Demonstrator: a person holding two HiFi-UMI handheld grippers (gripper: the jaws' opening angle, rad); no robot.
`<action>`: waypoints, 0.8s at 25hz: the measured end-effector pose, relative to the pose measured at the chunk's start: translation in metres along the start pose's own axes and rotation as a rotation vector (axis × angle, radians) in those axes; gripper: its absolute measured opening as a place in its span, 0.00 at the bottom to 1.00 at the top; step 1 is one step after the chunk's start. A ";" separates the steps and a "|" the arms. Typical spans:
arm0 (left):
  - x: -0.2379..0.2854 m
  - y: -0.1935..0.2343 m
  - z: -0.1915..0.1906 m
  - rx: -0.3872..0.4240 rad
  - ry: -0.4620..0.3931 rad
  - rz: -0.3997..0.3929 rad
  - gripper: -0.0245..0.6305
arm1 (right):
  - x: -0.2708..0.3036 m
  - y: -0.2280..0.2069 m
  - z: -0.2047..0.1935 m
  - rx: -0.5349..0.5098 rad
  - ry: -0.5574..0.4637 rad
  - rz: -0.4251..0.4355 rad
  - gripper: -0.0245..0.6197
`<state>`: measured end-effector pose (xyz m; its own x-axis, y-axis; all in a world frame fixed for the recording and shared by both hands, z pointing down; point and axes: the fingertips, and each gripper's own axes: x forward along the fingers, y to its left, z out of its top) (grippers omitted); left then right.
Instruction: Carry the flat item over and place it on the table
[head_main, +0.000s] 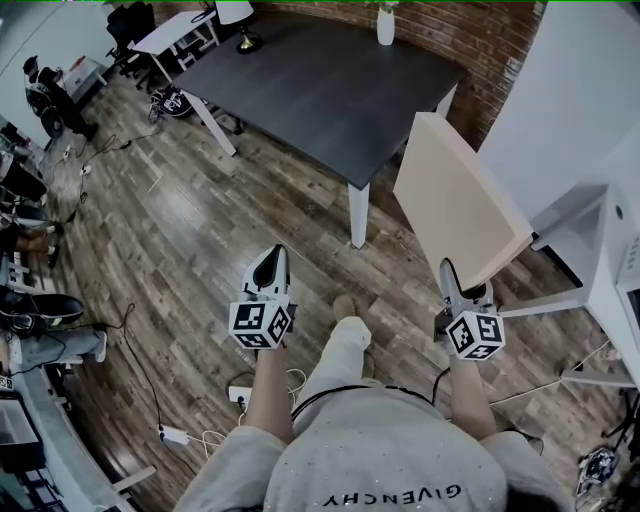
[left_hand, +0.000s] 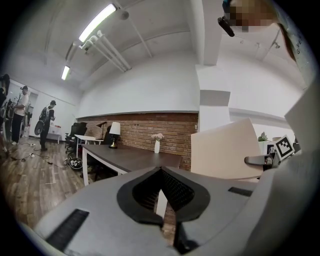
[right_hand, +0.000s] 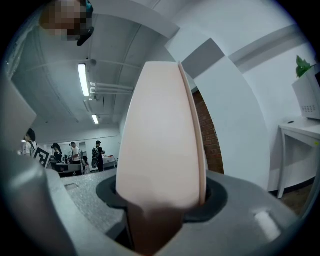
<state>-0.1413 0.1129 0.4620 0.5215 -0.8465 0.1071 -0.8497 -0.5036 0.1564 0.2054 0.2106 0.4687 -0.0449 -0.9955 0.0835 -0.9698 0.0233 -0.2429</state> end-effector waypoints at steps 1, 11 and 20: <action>0.005 0.002 -0.001 -0.001 0.001 -0.001 0.04 | 0.004 -0.001 -0.001 0.000 0.002 0.000 0.44; 0.084 0.009 0.006 -0.013 -0.005 -0.057 0.04 | 0.061 -0.016 0.019 -0.019 -0.017 -0.009 0.44; 0.142 0.030 0.029 0.000 -0.006 -0.060 0.04 | 0.128 -0.018 0.038 -0.020 -0.026 0.016 0.45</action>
<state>-0.0953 -0.0278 0.4533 0.5710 -0.8159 0.0913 -0.8168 -0.5534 0.1628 0.2265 0.0792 0.4473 -0.0549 -0.9970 0.0549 -0.9736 0.0412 -0.2247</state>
